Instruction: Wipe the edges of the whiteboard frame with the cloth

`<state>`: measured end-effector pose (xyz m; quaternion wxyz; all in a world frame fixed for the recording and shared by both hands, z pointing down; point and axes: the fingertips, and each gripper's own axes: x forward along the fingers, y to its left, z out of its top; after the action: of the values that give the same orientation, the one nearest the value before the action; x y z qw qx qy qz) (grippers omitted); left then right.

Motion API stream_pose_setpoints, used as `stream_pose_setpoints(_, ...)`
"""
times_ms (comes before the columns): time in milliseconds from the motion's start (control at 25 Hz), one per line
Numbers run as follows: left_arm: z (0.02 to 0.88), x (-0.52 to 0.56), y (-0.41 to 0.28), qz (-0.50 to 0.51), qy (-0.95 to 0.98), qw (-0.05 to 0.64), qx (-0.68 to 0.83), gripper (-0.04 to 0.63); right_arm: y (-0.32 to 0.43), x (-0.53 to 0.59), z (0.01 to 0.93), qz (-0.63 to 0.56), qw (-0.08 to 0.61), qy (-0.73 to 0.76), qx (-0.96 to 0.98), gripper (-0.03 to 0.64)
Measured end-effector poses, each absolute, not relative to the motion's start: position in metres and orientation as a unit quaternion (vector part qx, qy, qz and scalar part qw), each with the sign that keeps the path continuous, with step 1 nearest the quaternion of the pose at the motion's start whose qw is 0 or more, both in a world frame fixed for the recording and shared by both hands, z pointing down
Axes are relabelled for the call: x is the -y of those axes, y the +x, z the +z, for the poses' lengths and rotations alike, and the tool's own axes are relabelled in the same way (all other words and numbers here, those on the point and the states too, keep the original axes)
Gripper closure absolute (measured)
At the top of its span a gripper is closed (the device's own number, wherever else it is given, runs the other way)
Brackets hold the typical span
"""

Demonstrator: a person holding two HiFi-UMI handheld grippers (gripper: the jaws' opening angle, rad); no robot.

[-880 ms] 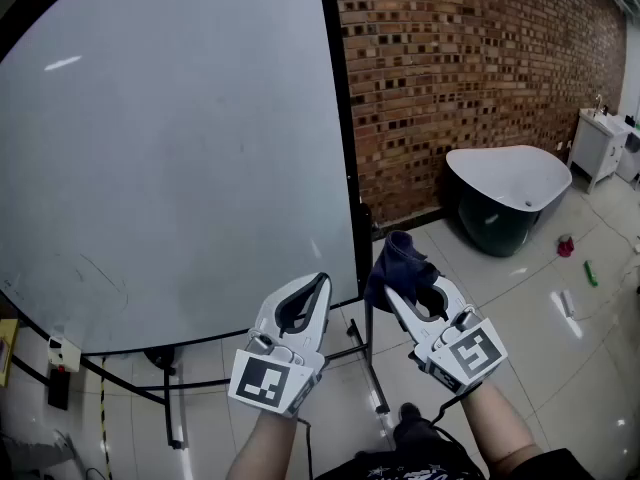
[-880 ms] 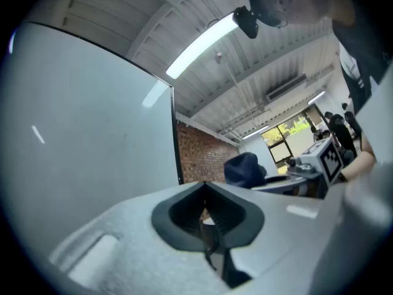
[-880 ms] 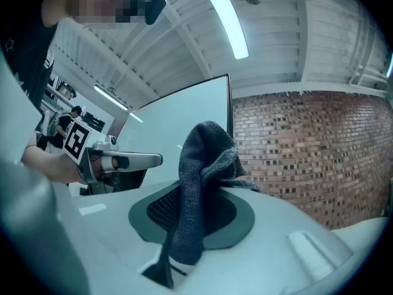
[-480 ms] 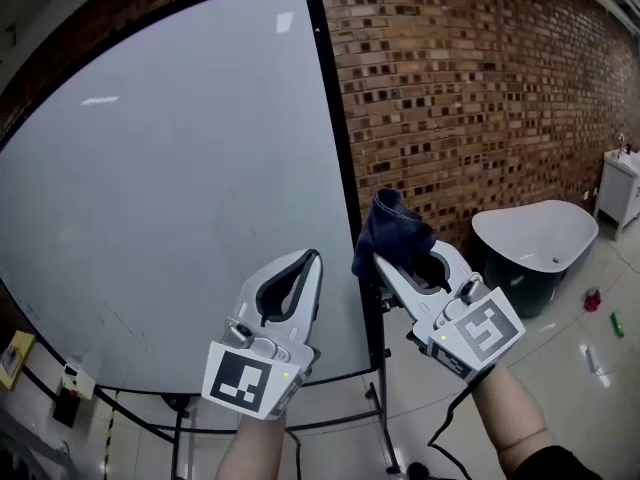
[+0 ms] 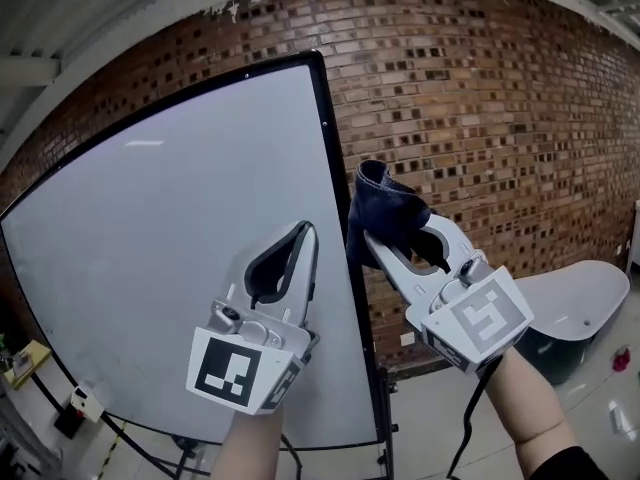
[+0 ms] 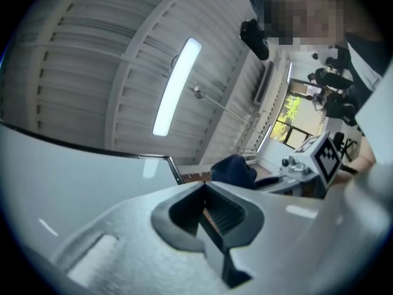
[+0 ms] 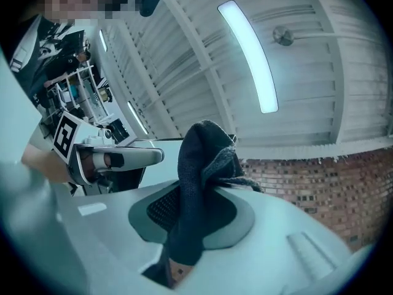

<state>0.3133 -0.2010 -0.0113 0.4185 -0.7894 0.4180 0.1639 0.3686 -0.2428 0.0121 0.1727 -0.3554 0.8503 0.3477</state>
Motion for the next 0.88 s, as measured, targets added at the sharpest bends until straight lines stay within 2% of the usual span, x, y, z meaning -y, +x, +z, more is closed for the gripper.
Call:
stream_pose_setpoints(360,-0.086,0.213,0.327,0.146,-0.732,0.504,-0.435,0.592,0.384,0.277,-0.071,0.335,0.23,-0.319,-0.856,0.539)
stream_pose_setpoints(520,-0.113,0.218,0.326,0.151,-0.703,0.533,-0.447,0.592,0.384,0.278,-0.102,0.393,0.253,-0.304,-0.83,0.538)
stream_pose_setpoints(880,-0.165,0.211,0.325,0.151,-0.666,0.564,-0.464,0.592,0.36,0.26,-0.143,0.56,0.203,-0.375,-0.711,0.538)
